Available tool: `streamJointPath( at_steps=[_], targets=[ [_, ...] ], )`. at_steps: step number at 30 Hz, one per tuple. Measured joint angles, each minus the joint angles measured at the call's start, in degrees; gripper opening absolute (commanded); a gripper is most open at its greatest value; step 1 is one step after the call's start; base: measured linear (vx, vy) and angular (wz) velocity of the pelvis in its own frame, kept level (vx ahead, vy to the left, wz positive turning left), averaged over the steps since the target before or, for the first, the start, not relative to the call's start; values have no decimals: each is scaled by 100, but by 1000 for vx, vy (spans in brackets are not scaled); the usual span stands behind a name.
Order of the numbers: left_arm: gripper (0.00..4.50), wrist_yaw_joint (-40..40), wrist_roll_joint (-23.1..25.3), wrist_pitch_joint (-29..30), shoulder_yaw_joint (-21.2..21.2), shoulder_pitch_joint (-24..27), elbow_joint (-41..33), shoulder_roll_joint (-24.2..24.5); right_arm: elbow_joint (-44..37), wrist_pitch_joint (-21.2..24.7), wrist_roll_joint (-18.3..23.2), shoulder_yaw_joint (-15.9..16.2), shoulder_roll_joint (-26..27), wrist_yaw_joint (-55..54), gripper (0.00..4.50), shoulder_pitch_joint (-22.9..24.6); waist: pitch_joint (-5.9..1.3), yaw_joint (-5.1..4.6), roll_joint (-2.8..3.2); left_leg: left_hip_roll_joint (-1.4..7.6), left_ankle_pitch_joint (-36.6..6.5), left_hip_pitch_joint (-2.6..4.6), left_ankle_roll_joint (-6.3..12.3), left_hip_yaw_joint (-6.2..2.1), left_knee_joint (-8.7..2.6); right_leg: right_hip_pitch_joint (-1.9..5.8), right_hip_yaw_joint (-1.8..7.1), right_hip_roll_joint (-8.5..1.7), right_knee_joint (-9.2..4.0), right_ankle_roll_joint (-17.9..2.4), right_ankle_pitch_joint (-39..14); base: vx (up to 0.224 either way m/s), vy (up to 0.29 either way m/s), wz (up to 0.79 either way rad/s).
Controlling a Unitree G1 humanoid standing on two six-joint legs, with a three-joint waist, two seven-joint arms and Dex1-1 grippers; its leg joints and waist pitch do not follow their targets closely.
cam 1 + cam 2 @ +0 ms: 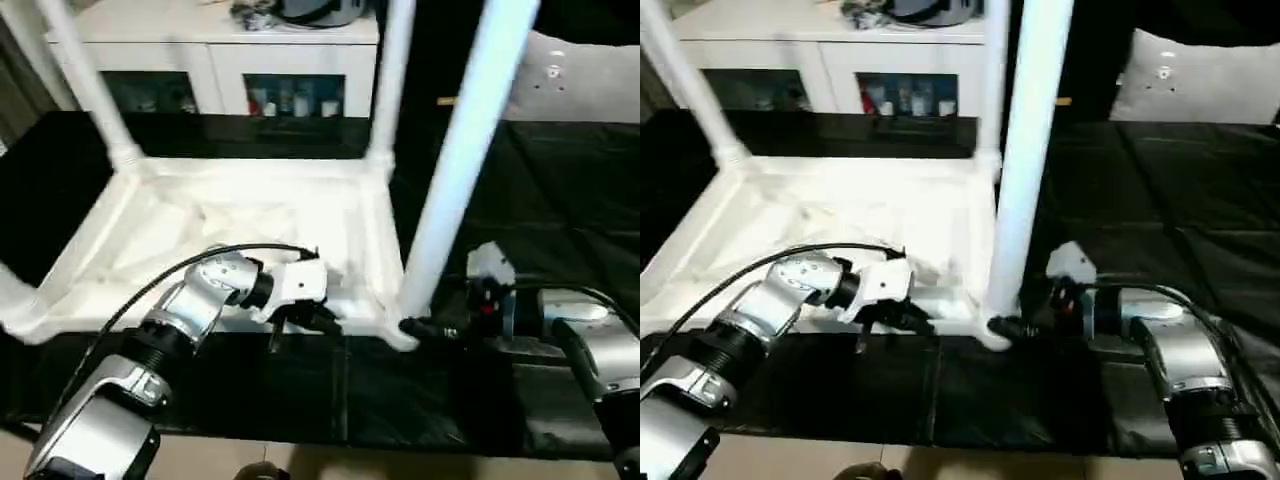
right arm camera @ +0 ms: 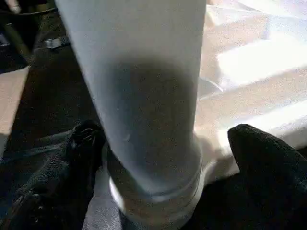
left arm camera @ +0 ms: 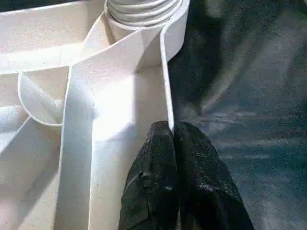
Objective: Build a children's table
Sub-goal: Rotate leg to tighten
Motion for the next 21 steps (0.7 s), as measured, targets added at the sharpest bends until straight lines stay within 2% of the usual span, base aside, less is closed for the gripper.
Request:
streamJointPath(
  at_steps=[1, 3, 9, 13, 16, 17, 21],
  targets=[
    [0, -73, 0, -33, -21, -11, 3, 18, -1, -9, -1, 54, -6, 82, 426, -12, 0, 11, 0, 0, 0, 0, 0, 0, 0, 0, 0, 0, 2, 0, 0, 0, 0, 0],
    [0, -129, 0, -70, -30, -32, 30, 25, 1, -7, -5, 137, 1, 179, 426, -12, 0, 20, 1, 0, 1, -1, 1, 0, 1, -1, 0, 0, 4, 0, 0, 0, 0, 0],
    [0, -204, 1, -147, -37, -81, 131, 20, 9, 8, -26, 300, 10, 295, 366, -12, 0, 20, 0, 0, 1, -1, 2, 0, 8, -1, 0, -1, 10, 0, 0, 0, 0, 0],
    [0, -206, 1, -175, -37, -90, 171, 6, 59, 40, -16, 304, 6, 354, 332, -32, 0, 24, 0, 0, 2, -1, 2, 0, 11, -1, 0, -1, 14, 0, 0, 0, 0, 0],
    [0, -223, 1, -176, -35, -89, 178, -5, 64, 95, 4, 299, -10, 356, 327, -40, 0, 33, 0, 0, 2, -1, 3, 0, 11, 0, 0, -2, 14, 0, 0, 0, 0, 0],
    [0, -224, 0, -176, -33, -89, 179, -9, 63, 133, 20, 295, -10, 359, 299, -41, 0, 35, 0, 0, 3, -1, 6, 0, 11, 0, 0, -2, 14, 0, 0, 0, 0, 0],
    [0, -295, -70, -67, -4, -59, 156, -18, 7, 386, 153, 241, 16, 365, 274, 14, -1, 48, -1, 0, 13, -1, 22, 0, 11, -1, 0, -2, 15, 0, 0, 0, 0, 0]
  ],
)
